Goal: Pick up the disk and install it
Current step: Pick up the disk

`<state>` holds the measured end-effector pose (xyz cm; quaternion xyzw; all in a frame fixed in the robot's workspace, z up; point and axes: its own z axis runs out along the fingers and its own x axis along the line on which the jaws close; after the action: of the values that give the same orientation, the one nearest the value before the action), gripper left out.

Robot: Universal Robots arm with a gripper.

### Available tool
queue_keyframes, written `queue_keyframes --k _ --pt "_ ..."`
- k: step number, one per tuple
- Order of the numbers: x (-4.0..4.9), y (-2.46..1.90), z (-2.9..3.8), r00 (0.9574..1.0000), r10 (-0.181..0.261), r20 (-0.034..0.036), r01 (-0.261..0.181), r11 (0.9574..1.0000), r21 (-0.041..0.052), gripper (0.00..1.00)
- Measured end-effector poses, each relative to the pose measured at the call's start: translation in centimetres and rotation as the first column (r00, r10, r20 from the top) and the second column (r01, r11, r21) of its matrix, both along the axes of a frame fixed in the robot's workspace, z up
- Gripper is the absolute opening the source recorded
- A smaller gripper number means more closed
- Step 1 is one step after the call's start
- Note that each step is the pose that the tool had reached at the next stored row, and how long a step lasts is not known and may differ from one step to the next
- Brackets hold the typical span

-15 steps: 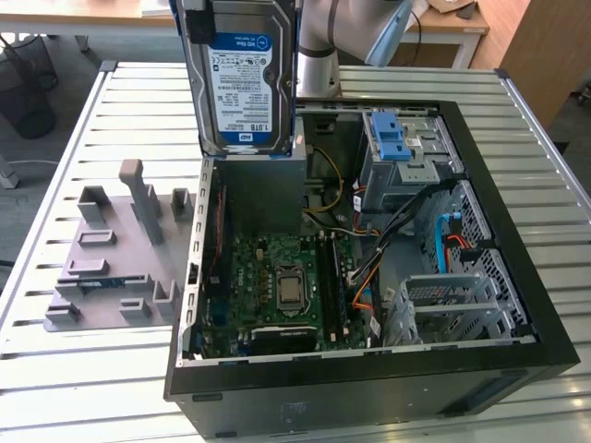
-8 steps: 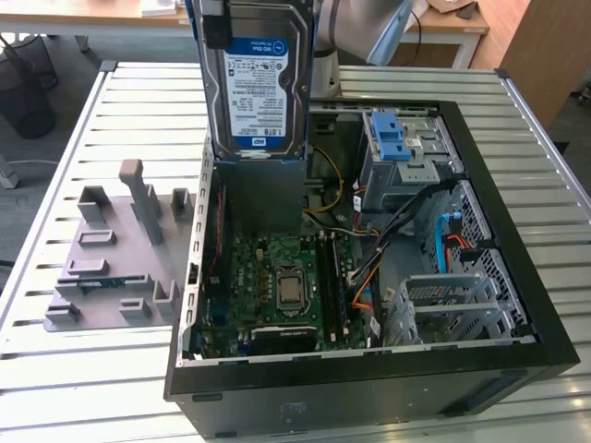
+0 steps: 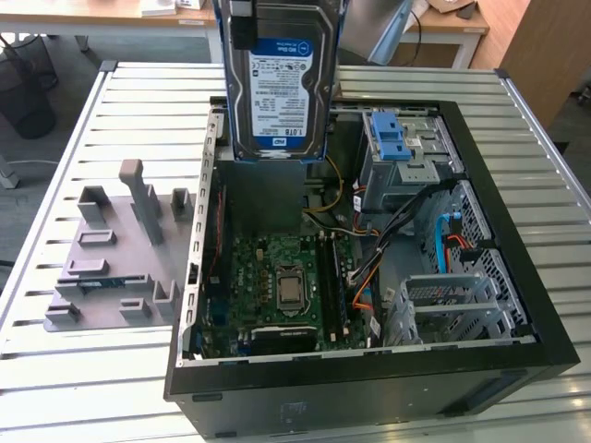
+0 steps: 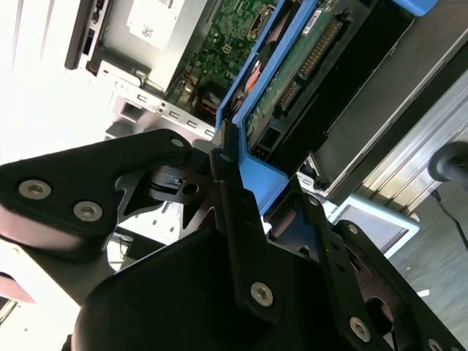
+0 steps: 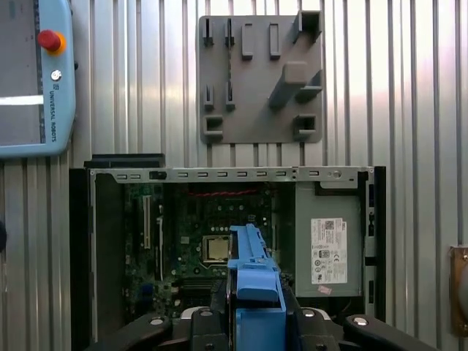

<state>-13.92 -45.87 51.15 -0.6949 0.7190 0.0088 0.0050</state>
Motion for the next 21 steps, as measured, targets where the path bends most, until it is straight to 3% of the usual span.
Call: queue_keyframes --k 9,14,21 --pt "2.49 0.00 0.00 1.0000 0.000 0.0000 0.000 1.0000 0.0000 0.36" --pt "3.37 -0.01 -0.01 1.0000 0.000 0.0000 0.000 1.0000 0.0001 0.36" --pt "5.70 0.00 -0.01 1.0000 0.000 0.0000 0.000 1.0000 0.0001 0.36"
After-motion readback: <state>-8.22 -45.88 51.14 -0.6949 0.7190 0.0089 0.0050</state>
